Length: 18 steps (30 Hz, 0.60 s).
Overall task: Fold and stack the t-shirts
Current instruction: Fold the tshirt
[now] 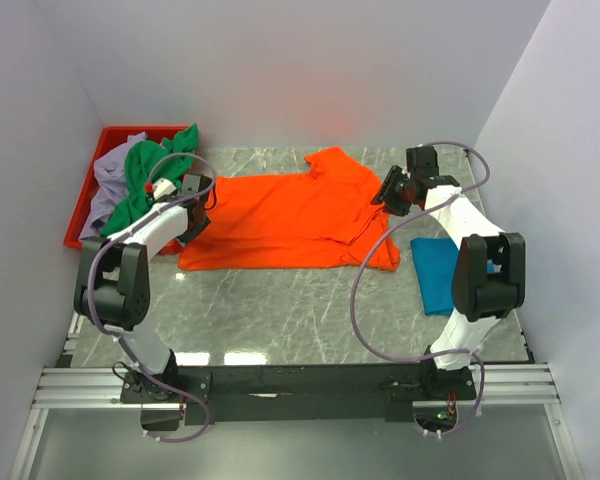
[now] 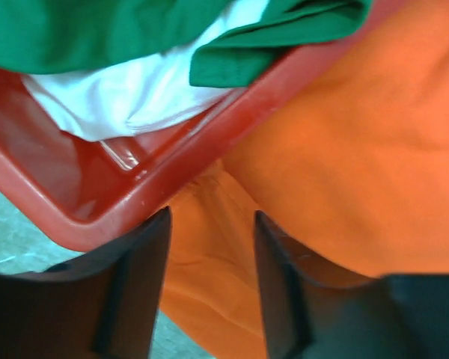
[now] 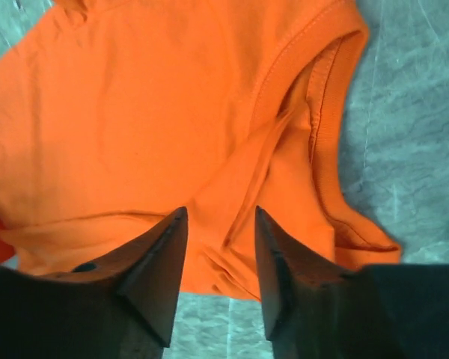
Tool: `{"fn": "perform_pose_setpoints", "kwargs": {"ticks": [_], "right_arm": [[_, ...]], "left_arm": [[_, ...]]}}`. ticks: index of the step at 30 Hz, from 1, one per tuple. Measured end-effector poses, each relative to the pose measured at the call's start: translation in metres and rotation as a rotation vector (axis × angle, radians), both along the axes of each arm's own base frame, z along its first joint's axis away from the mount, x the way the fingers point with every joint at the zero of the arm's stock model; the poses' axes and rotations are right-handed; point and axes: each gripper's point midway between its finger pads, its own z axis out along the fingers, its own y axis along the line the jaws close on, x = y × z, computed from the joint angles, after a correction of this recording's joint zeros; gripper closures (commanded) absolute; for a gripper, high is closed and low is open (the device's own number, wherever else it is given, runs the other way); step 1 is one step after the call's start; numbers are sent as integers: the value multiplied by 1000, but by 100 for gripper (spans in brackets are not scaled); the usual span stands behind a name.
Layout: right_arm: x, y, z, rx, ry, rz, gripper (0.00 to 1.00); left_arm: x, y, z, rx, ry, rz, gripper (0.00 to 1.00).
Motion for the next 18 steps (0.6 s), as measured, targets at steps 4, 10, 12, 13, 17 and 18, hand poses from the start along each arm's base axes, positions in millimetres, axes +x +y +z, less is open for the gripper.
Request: {"fn": "perform_pose_setpoints", "kwargs": {"ticks": [4, 10, 12, 13, 17, 18], "right_arm": [[-5, 1, 4, -25, -4, 4, 46], [-50, -14, 9, -74, -16, -46, 51], [-70, -20, 7, -86, -24, -64, 52], [-80, -22, 5, -91, -24, -70, 53], [-112, -28, -12, -100, -1, -80, 54], [-116, -28, -17, -103, 8, -81, 54]], "left_arm": [[0, -5, 11, -33, -47, -29, 33], [-10, -12, 42, -78, -151, -62, 33], [-16, -19, 49, -92, -184, -81, 34], [-21, -23, 49, -100, -191, -92, 34], [-50, -35, 35, -142, -196, -124, 35], [-59, -35, 29, -153, -187, -127, 35]]}}
